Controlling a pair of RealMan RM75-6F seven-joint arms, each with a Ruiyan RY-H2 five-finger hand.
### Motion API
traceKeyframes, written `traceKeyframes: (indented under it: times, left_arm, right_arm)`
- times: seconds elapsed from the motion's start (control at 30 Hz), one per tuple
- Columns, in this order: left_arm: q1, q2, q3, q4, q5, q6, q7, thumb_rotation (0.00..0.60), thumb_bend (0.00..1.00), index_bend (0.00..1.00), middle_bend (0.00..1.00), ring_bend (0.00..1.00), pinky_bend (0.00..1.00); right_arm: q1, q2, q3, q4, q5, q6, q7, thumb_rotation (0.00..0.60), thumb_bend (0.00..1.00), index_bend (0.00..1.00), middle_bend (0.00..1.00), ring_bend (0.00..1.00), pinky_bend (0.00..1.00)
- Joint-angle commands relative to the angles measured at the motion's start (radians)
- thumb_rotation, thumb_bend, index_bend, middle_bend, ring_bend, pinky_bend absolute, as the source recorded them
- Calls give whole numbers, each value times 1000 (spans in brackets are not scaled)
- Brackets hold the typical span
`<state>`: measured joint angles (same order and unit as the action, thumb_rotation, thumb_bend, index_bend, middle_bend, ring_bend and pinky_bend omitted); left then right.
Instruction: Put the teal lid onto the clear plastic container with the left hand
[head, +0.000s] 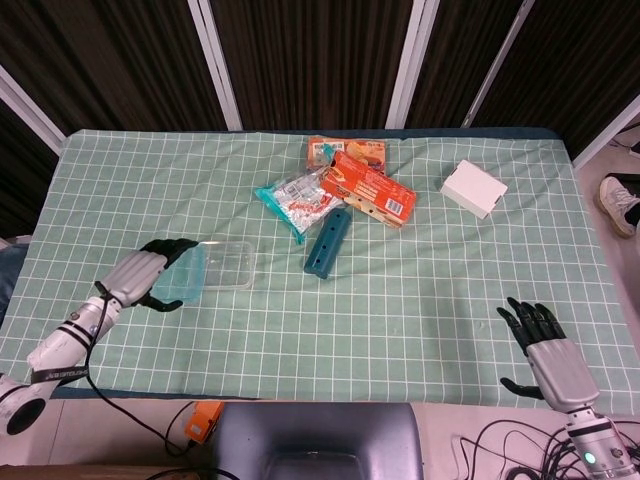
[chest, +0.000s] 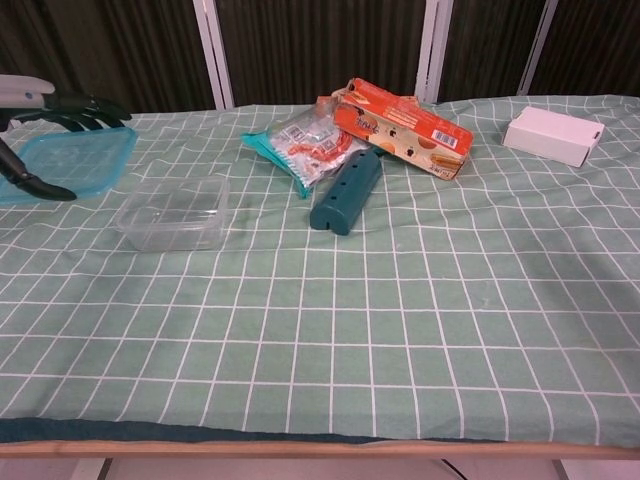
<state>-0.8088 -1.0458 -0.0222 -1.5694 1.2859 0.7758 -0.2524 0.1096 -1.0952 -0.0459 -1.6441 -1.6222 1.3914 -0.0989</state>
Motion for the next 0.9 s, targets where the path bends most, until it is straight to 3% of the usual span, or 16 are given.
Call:
traceKeyframes:
  times: [0.03, 0.23, 0.53, 0.9]
  left_arm:
    - [-85, -42, -65, -17, -163, -116, 89, 600, 275, 0, 261, 644, 666]
    - [-167, -141, -88, 47, -344, -173, 209, 600, 275, 0, 263, 644, 666]
    - [-262, -274, -58, 175, -576, -169, 375, 600, 276, 0, 281, 643, 664]
    - [-282, -335, -38, 241, -620, -183, 436, 600, 276, 0, 283, 643, 664]
  right_arm:
    - [3, 8, -2, 2, -5, -2, 17, 600, 159, 0, 0, 0, 0]
    - [11, 19, -9, 7, -13, -17, 46, 600, 159, 0, 0, 0, 0]
    - [20, 31, -13, 10, -19, -28, 80, 600, 159, 0, 0, 0, 0]
    - [17, 37, -18, 13, -28, -17, 96, 600, 159, 0, 0, 0, 0]
